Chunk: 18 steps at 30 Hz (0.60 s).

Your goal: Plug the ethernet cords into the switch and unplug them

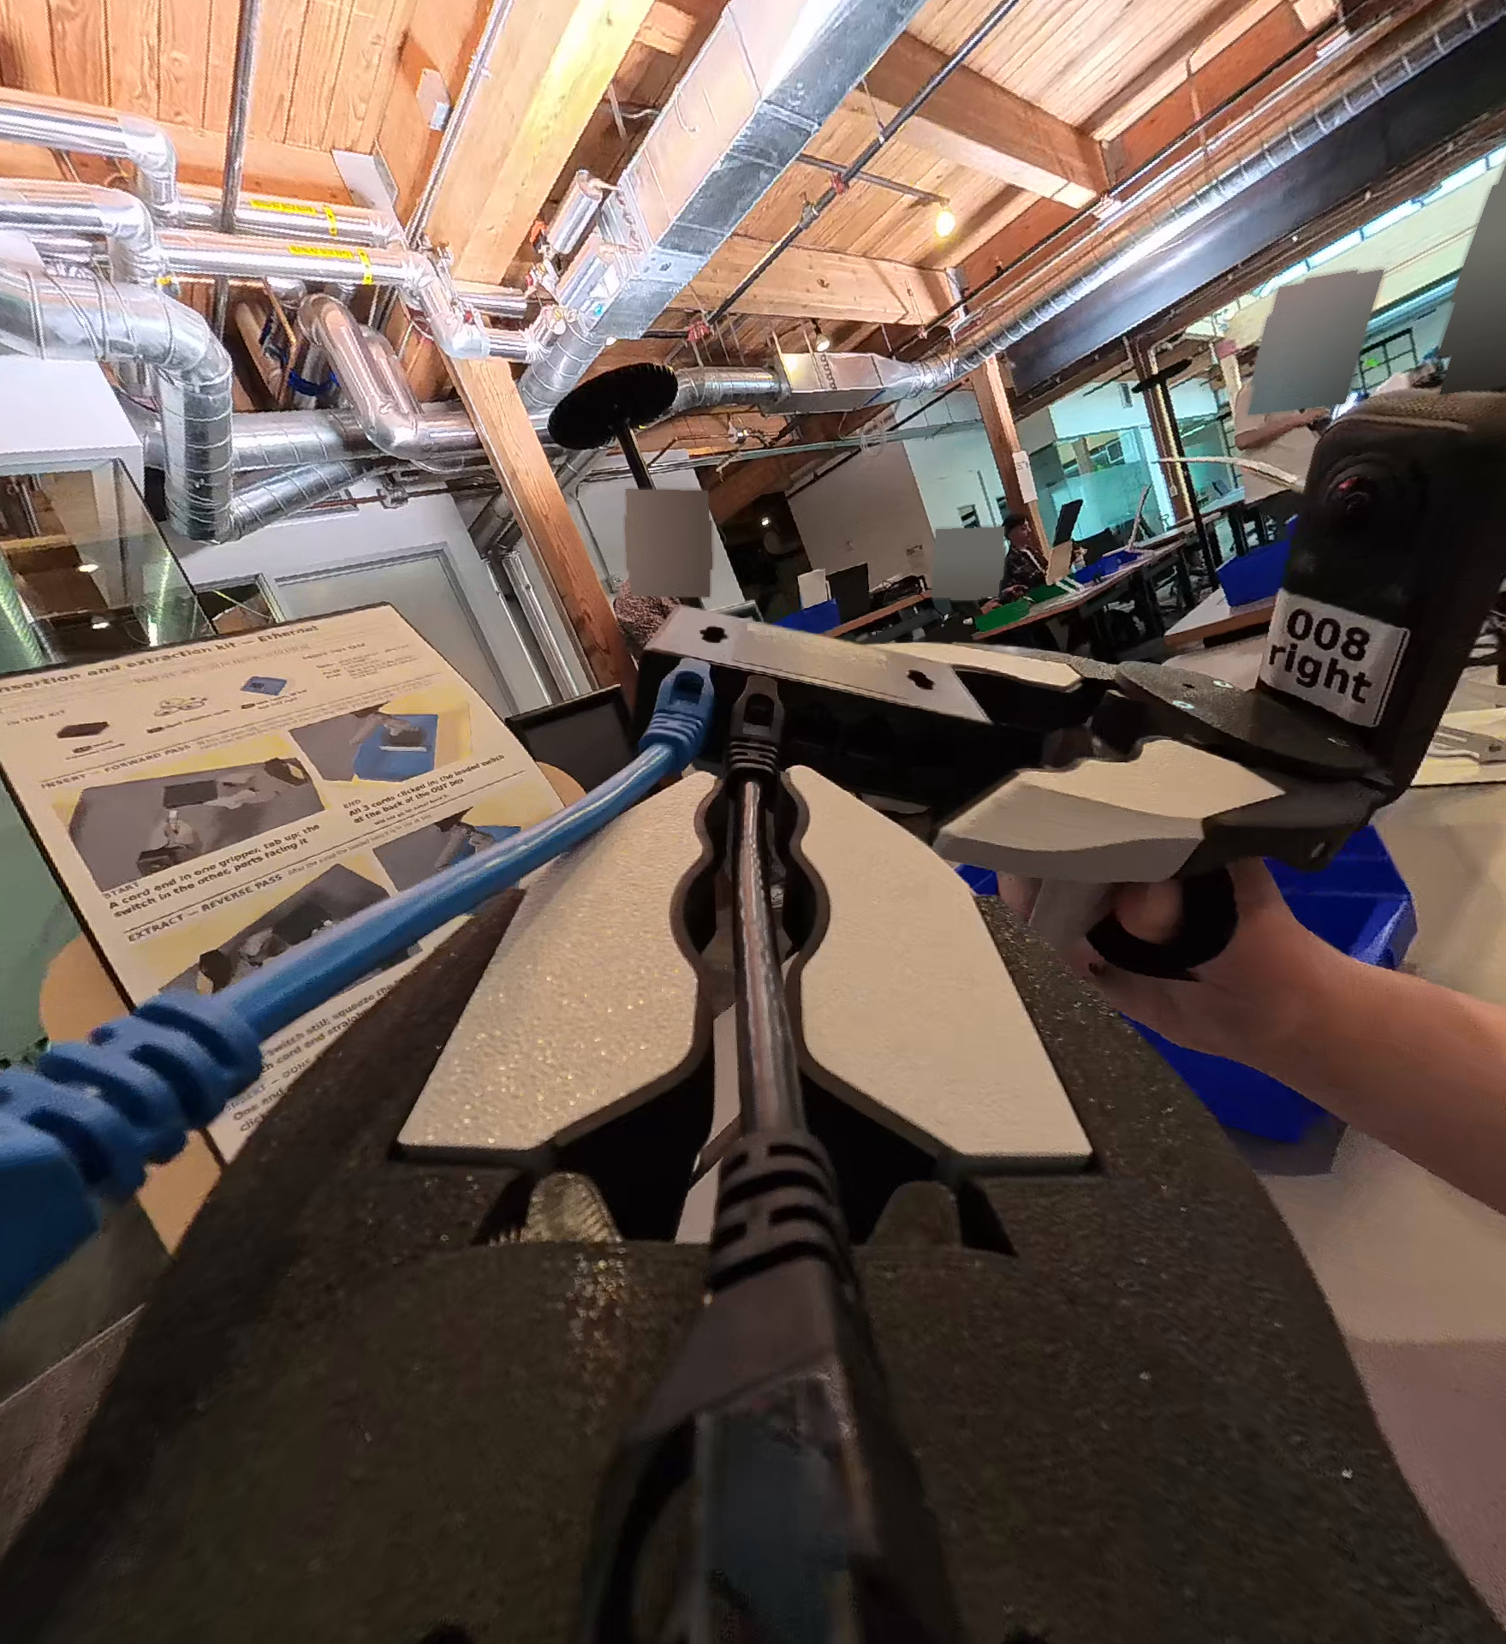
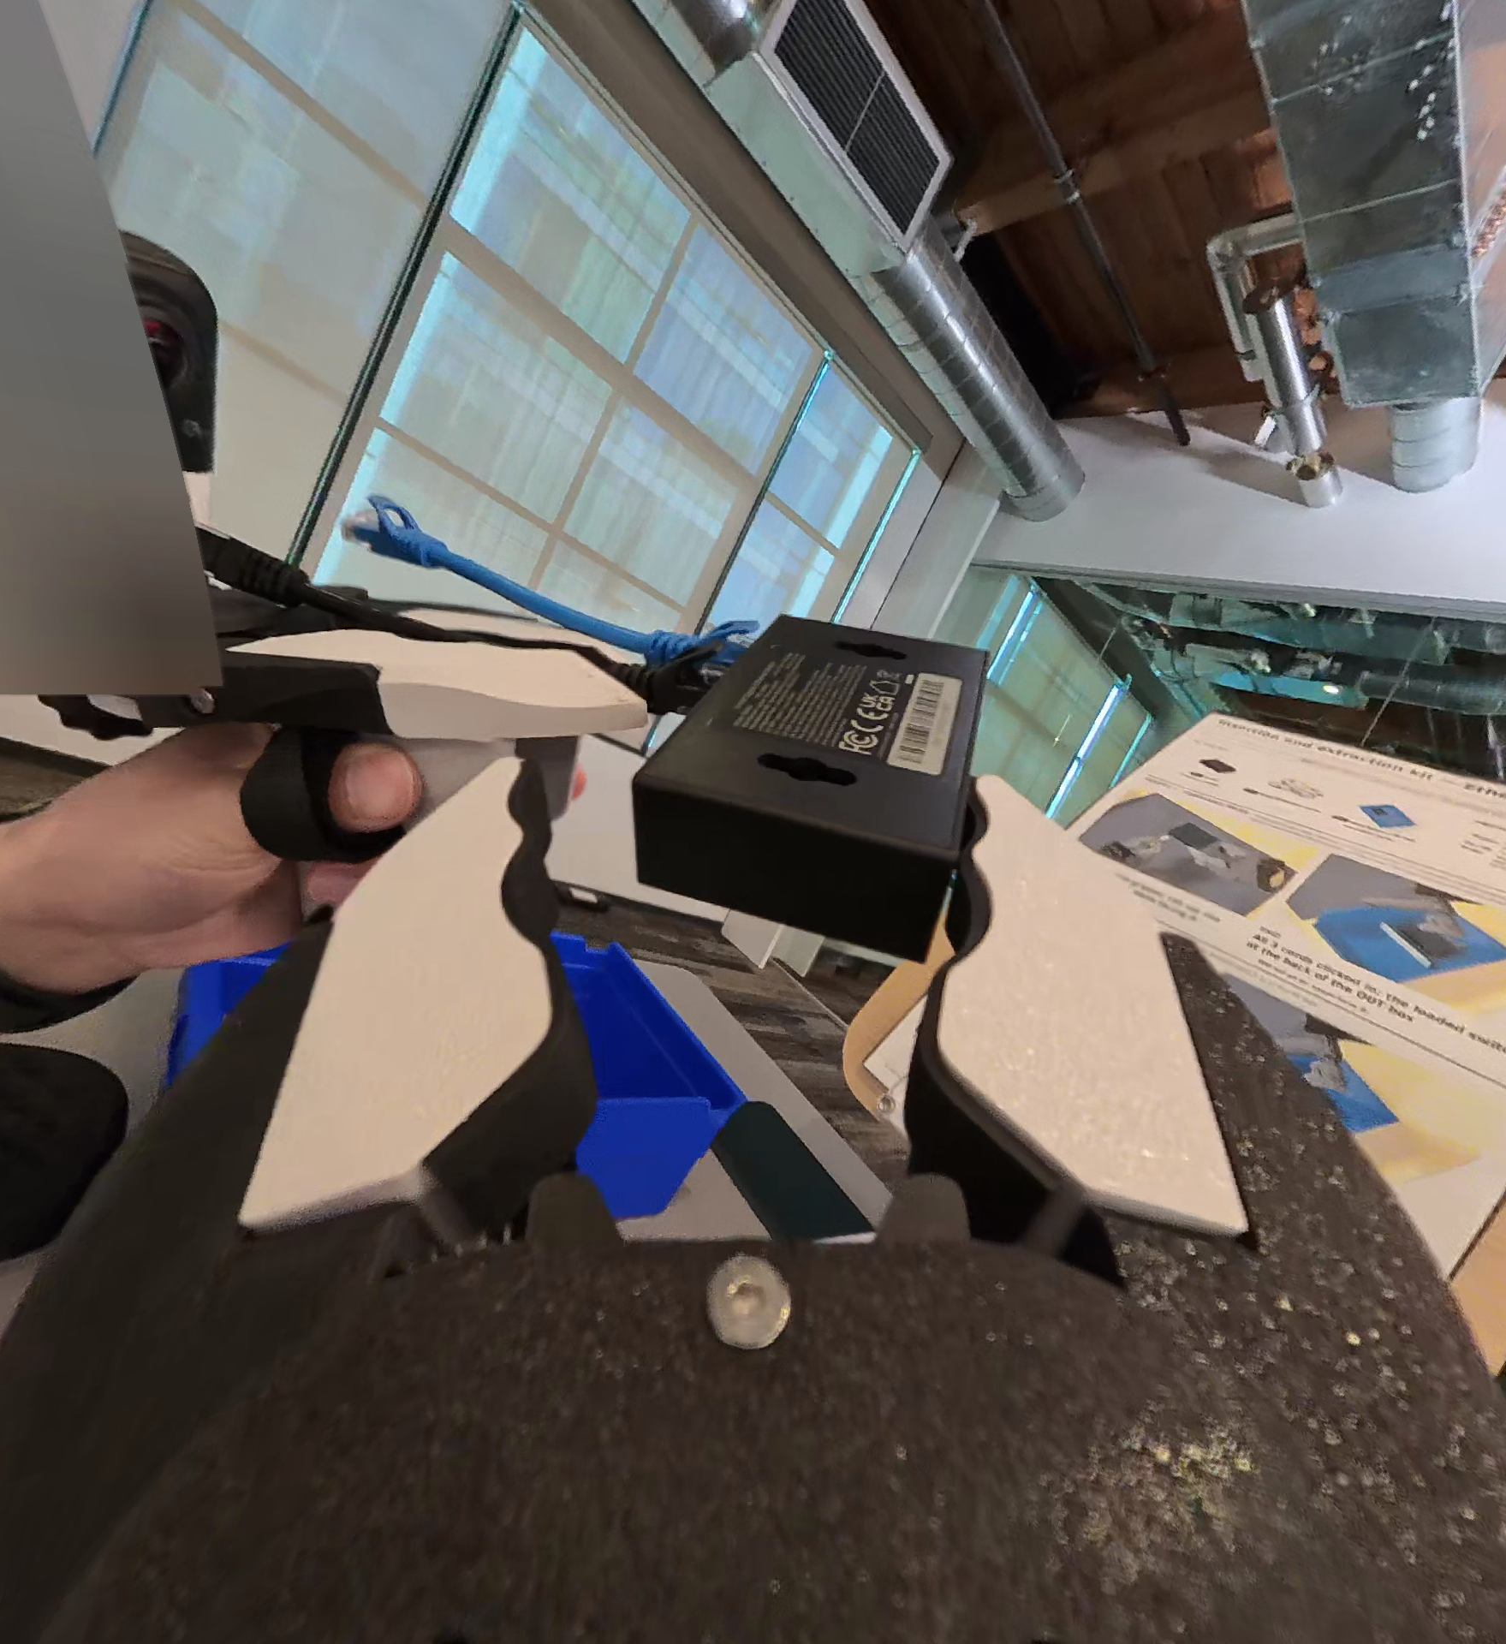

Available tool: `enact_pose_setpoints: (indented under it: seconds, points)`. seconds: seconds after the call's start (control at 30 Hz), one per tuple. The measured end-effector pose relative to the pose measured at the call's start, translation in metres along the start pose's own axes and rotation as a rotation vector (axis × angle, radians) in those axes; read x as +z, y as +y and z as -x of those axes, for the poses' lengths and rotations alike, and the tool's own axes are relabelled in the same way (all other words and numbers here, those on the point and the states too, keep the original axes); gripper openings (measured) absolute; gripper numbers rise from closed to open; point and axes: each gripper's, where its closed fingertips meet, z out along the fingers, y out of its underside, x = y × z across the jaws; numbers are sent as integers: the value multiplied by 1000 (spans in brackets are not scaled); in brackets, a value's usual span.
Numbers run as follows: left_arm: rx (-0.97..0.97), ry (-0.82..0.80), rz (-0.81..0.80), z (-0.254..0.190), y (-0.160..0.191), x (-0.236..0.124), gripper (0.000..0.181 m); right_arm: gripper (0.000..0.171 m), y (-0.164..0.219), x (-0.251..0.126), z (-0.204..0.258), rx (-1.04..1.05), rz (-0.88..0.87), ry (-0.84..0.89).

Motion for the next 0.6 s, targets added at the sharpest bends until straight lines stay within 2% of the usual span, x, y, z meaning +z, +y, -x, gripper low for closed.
enact_pose_setpoints:
  seconds: [0.37, 0.5, 0.6]
  points:
    - [-1, 40, -20, -11, -4, 0, 10, 99, -16, 0, 5, -31, -57, -8]
    - [30, 25, -14, -11, -3, 1, 10, 106, -14, 1, 7, 96, -47, -80]
    - [27, 23, 3, -11, 1, 2, 10, 108, -9, 1, 7, 105, -34, -95]
